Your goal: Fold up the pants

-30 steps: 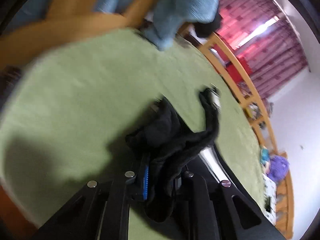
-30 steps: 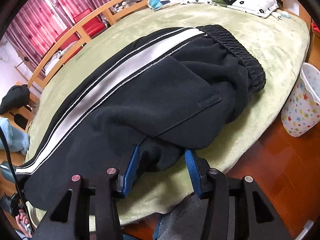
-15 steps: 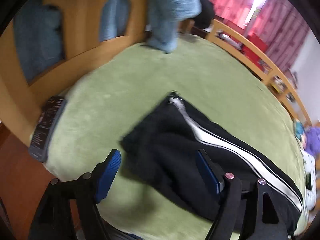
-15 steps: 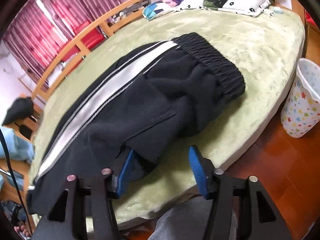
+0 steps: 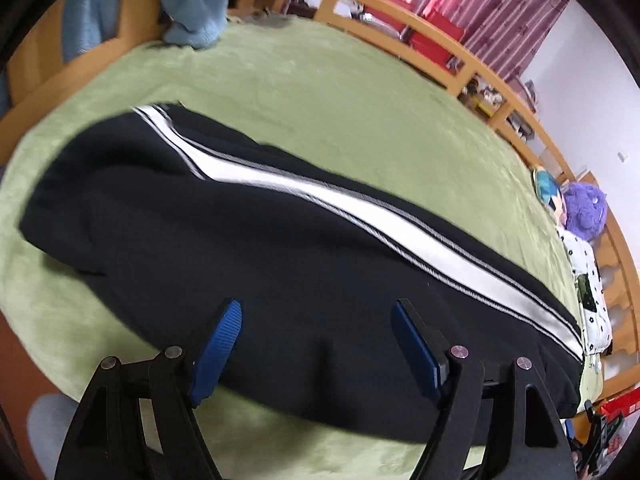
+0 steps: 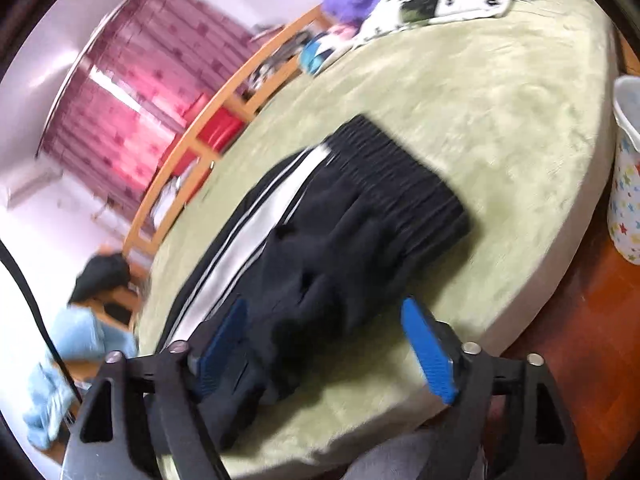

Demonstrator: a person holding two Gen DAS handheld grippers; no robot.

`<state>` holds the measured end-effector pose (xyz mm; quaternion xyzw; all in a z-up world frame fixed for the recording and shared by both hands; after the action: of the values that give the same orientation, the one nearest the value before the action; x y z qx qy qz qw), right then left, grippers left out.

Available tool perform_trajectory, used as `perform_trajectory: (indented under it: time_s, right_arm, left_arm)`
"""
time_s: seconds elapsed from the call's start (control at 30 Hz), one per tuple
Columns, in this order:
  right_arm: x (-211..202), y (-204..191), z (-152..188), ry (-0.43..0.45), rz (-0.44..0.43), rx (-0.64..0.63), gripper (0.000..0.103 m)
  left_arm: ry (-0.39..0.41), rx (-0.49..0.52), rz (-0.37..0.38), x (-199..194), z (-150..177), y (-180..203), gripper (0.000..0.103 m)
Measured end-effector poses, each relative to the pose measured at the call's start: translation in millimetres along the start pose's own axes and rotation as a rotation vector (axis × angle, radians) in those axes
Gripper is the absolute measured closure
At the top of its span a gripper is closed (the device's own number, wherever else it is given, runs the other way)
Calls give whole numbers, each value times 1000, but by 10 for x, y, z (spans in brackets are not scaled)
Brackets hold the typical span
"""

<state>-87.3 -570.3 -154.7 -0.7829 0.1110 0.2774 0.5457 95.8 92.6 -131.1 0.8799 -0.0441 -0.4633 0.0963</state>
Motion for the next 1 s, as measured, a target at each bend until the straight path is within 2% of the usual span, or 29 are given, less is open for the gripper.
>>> perform_trajectory:
  time_s: [0.13,0.2,0.27,0.33,0.37,0.4,0.53,0.63,0.77,0.8,0.83,0.87,0.9,0.93,1.0]
  right_arm:
    - [501,161,-176,-82,31,88,21]
    - [700,206,-223,-110,-5,143,21]
    - [781,102,-281,-96,-11,122,22]
    - [866,-46,-359,-91,-21,75,62]
    - [896,-123,-414,-87,-22,47,77]
    - [891,-216,-519,-66,-10,20,86]
    - [735,-445,-871,-49,-61,-44,89]
    - [589,-523,-1173,31,-38,-100,89]
    - [423,-209,-1708,127,24,13,89]
    - [467,-125,-1779,136,71,-3,88]
    - [590,-56,-1816,99,141,-45,87]
    - [763,33,-1803,19,219,-60,82]
    - [817,97,-1788,-14,261,-59,79]
    - [830,125,-1718,-25,297,-72,77]
    - [686,80,-1580,28,321,-118,70]
  left_arm:
    - [-20,17,10,141,-10,197,27]
    - [-12,23,-28,172,-16,189,27]
    - [-10,25,-62,230,-6,159,27]
    - [-35,3,-62,332,31,150,27]
    - [-42,-10,-44,372,50,155,27]
    - [-40,-15,-34,391,62,173,27]
    - [7,20,23,353,13,401,27]
    - [36,54,61,315,-61,569,27]
    - [40,83,108,311,-95,733,27]
    - [41,87,114,313,-87,744,27]
    - [35,90,115,318,-72,748,27]
    - [23,92,116,333,-40,739,27]
    - [15,92,118,337,-28,716,27]
    - [7,88,119,329,2,682,27]
    - [10,72,119,258,46,589,27]
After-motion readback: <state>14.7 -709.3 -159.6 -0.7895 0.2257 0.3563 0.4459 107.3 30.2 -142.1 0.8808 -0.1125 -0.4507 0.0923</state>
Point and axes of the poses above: each gripper's, at about its wrist camera, not at the fingertips, and x roughly the way its jaws point, y to its right, z to its underside, the point moved 2 cm from there along x, roughly the way its jaws point, and after that the axes turned 15 degrees about x, right-handed, at the moved point
